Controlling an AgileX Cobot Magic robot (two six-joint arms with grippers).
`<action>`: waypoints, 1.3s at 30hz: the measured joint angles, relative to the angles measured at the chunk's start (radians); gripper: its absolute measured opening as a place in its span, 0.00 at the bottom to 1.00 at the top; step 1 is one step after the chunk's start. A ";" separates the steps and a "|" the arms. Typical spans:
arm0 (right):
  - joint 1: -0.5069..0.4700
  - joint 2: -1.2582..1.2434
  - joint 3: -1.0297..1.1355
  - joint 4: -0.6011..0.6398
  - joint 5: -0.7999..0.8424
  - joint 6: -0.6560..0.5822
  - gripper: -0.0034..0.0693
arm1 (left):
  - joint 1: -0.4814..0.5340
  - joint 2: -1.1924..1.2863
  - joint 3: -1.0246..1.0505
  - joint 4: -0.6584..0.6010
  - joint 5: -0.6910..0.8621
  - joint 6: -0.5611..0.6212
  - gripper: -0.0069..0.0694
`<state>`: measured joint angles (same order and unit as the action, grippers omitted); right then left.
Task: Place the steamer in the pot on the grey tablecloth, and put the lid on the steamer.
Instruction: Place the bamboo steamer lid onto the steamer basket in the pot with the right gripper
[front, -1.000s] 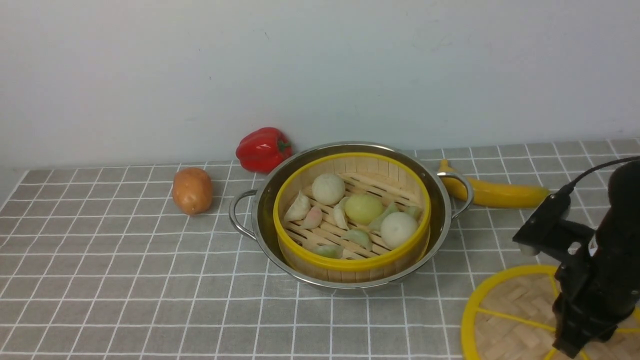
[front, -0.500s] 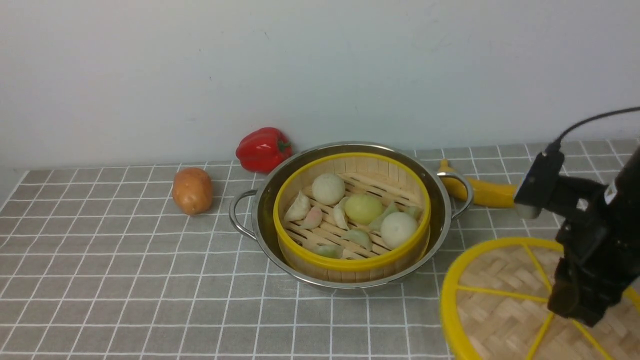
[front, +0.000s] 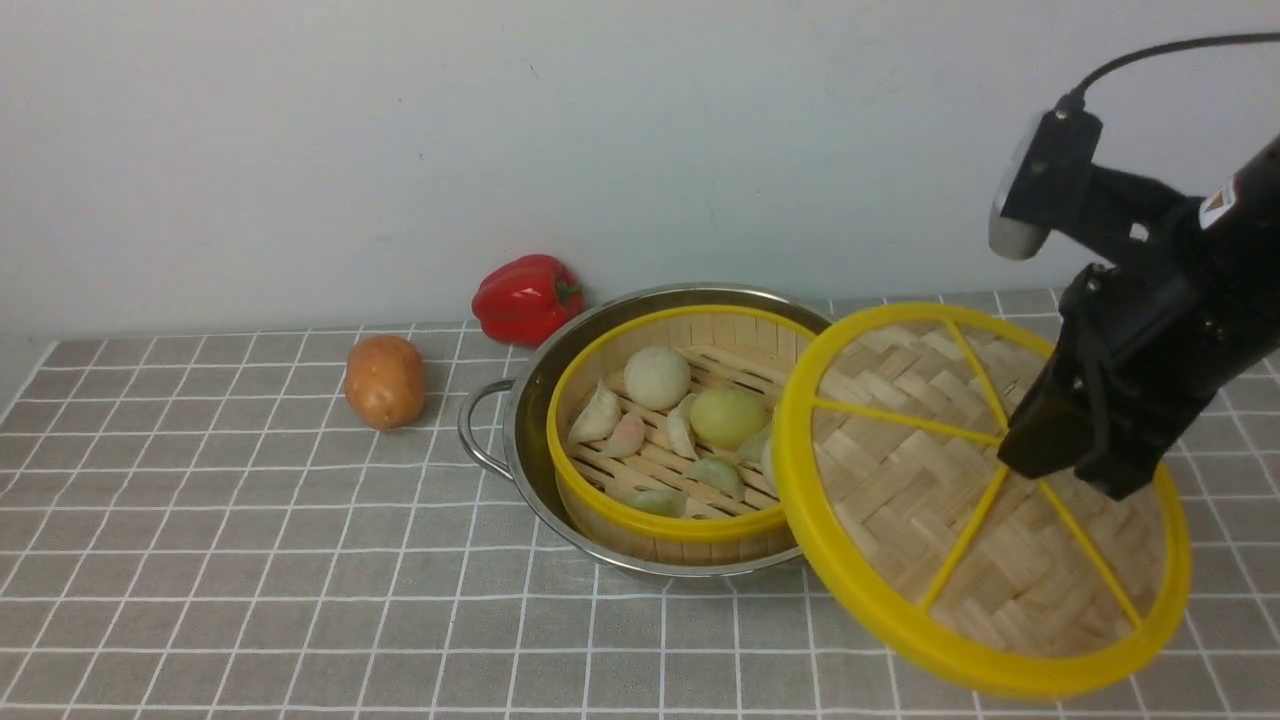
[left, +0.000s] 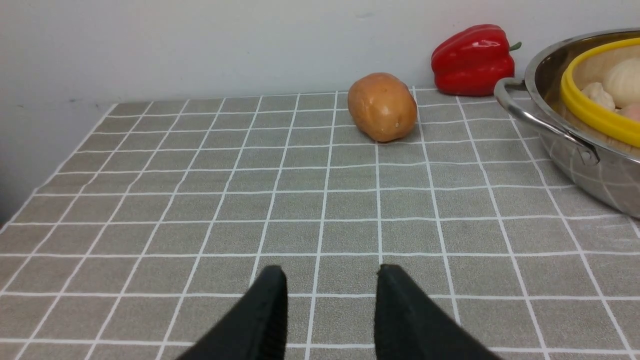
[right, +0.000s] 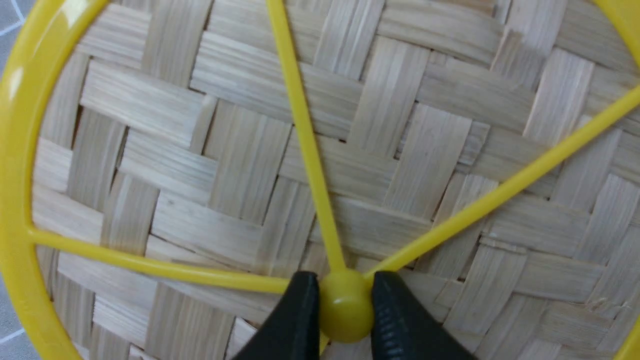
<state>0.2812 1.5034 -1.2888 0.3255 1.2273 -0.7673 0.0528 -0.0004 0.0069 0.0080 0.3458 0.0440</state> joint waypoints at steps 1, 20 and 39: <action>0.000 -0.010 0.000 -0.005 0.001 0.000 0.25 | 0.000 0.000 0.000 0.000 0.000 0.000 0.41; 0.260 -0.059 0.000 0.016 0.004 0.001 0.25 | 0.000 0.000 0.000 0.000 0.000 0.000 0.41; 0.275 0.082 -0.385 -0.120 0.012 0.197 0.25 | 0.000 0.000 0.000 0.000 0.000 0.000 0.41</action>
<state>0.5565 1.5858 -1.6738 0.2052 1.2390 -0.5708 0.0528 -0.0004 0.0069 0.0080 0.3458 0.0440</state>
